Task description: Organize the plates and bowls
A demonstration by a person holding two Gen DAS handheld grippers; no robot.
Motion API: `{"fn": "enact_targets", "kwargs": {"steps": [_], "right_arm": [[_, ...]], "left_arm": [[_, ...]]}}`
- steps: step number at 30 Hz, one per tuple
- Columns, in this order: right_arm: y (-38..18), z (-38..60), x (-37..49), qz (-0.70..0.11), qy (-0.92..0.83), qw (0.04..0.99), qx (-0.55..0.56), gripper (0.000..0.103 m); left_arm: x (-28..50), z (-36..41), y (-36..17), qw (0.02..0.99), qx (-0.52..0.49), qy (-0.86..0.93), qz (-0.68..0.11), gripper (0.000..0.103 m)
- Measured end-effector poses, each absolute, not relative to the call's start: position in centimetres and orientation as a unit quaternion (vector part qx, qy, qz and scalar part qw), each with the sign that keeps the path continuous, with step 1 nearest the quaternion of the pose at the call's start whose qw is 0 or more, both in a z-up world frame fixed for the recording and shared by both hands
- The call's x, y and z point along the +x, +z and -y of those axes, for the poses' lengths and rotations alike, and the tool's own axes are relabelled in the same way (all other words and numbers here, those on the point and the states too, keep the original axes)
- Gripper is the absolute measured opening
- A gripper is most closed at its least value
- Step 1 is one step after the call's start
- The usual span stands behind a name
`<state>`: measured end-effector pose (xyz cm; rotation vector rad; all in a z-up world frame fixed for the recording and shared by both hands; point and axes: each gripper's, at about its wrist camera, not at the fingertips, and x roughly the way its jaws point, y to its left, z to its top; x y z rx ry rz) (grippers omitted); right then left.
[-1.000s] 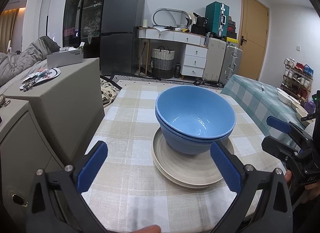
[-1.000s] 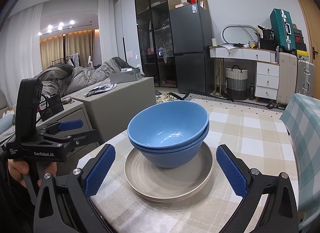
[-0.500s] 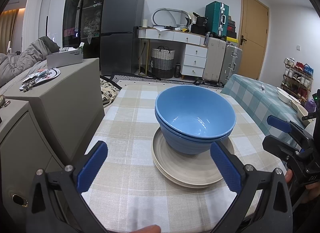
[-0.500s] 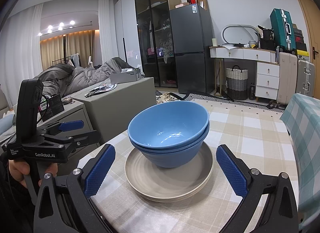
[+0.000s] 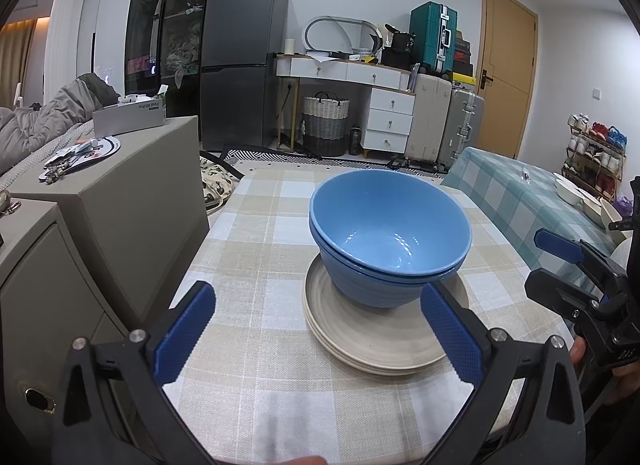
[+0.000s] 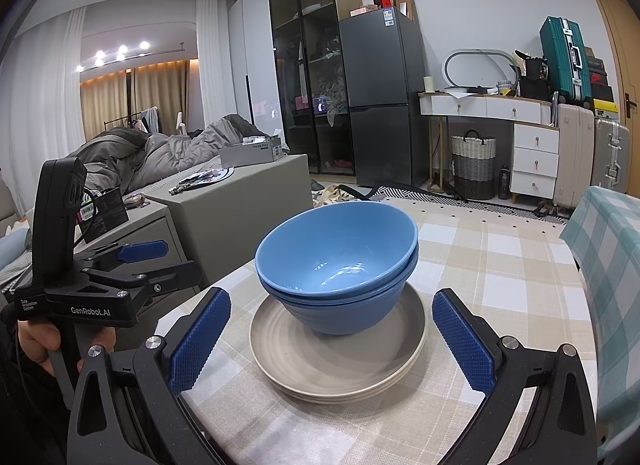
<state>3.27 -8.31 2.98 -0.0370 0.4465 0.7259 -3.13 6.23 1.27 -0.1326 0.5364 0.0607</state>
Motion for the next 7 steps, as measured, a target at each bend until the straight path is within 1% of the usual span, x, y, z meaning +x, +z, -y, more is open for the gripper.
{"fn": "enact_targets", "kwargs": {"steps": [7], "right_arm": [[2.97, 8.31, 3.27, -0.217, 0.352, 0.911, -0.018, 0.103]], "left_arm": [[-3.03, -6.2, 1.27, 0.962, -0.066, 0.026, -0.264, 0.103]]}}
